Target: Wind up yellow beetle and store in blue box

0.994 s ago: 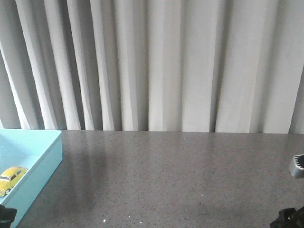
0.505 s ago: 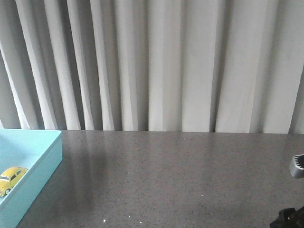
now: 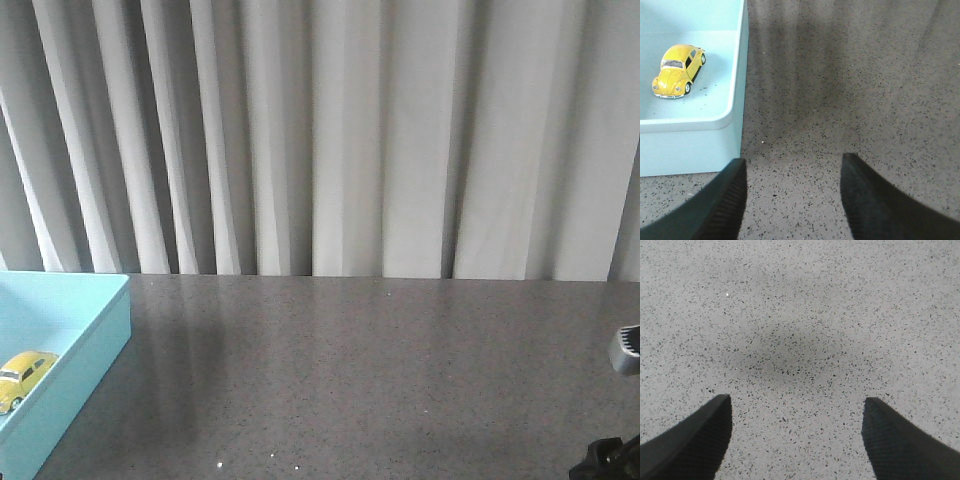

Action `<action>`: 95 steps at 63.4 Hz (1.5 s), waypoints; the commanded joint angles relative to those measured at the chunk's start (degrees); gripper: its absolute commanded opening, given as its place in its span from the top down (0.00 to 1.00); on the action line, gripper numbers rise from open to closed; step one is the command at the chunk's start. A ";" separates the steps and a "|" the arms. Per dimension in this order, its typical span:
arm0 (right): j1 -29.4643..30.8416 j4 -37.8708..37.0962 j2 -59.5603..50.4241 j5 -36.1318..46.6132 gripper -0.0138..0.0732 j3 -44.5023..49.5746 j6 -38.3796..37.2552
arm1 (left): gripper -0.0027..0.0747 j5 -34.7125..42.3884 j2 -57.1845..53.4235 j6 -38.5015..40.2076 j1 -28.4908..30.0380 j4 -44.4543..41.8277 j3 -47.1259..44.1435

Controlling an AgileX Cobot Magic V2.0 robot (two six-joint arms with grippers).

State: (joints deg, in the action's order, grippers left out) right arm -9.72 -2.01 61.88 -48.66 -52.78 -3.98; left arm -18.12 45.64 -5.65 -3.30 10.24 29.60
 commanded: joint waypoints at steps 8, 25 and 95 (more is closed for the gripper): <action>-0.04 -0.38 -1.04 2.77 0.24 -1.37 0.04 | 0.78 4.52 -0.42 0.56 -0.30 0.59 1.36; -0.04 -0.39 -1.04 2.72 0.30 -1.37 0.04 | 0.98 5.16 -0.42 0.56 -0.30 0.59 1.36; 0.12 -0.50 -1.04 2.71 0.85 -1.37 0.04 | 0.97 8.63 -8.72 0.02 -0.03 -2.36 -7.24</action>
State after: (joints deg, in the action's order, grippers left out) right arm -9.72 -2.01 61.88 -48.66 -52.78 -3.98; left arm -15.72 41.03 -5.70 -3.30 9.77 24.62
